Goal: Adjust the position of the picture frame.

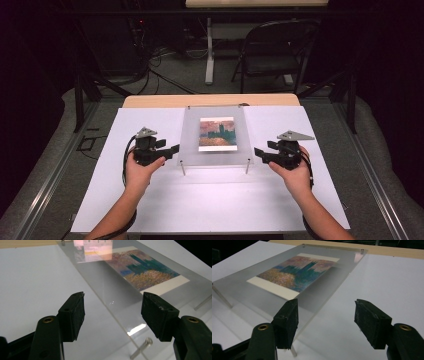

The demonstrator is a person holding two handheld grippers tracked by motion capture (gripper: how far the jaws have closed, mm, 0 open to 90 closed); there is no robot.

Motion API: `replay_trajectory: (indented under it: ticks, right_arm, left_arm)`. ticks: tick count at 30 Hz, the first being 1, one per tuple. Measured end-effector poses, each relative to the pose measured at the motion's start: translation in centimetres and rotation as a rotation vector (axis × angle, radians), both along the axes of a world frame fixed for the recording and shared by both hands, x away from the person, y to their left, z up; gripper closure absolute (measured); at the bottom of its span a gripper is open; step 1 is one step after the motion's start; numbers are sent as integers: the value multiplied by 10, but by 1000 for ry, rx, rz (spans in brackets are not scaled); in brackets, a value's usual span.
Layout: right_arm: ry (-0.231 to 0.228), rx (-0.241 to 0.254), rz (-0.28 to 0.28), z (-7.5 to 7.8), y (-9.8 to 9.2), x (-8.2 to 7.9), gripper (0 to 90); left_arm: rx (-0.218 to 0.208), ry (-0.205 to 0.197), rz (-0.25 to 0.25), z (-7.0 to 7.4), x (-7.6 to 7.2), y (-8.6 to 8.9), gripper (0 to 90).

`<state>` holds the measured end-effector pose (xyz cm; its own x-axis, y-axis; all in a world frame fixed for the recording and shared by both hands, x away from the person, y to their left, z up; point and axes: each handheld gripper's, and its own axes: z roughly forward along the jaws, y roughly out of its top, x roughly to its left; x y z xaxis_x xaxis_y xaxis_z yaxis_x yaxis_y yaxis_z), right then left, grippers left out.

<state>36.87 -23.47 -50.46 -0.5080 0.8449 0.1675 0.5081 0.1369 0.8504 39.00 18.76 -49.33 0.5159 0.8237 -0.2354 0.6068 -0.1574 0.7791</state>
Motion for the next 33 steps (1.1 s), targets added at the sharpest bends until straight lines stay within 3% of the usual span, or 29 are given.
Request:
replay_trajectory:
  ticks: [2, 8, 12, 20, 24, 27, 33]
  right_arm:
    - [16, 4, 2, 1, 4, 13, 356]
    - [52, 28, 3, -1, 14, 47, 362]
    - [59, 0, 1, -3, 21, 64, 367]
    - [57, -31, -16, -3, 29, 86, 358]
    - [66, -22, -32, -2, 32, 97, 337]
    - [69, -11, -35, -1, 33, 104, 332]
    - [98, -17, -48, -7, 34, 115, 307]
  left_arm:
    - [-3, 12, 2, 1, 10, -4, 356]
    - [44, 25, -1, 3, 36, -19, 360]
    - [32, 38, 4, 4, 51, -25, 359]
    - [0, 74, 59, -1, 79, -26, 357]
    - [11, 97, 99, -7, 91, -22, 356]
    - [-9, 118, 131, -11, 97, -20, 356]
    - [19, 139, 155, -17, 103, -22, 348]
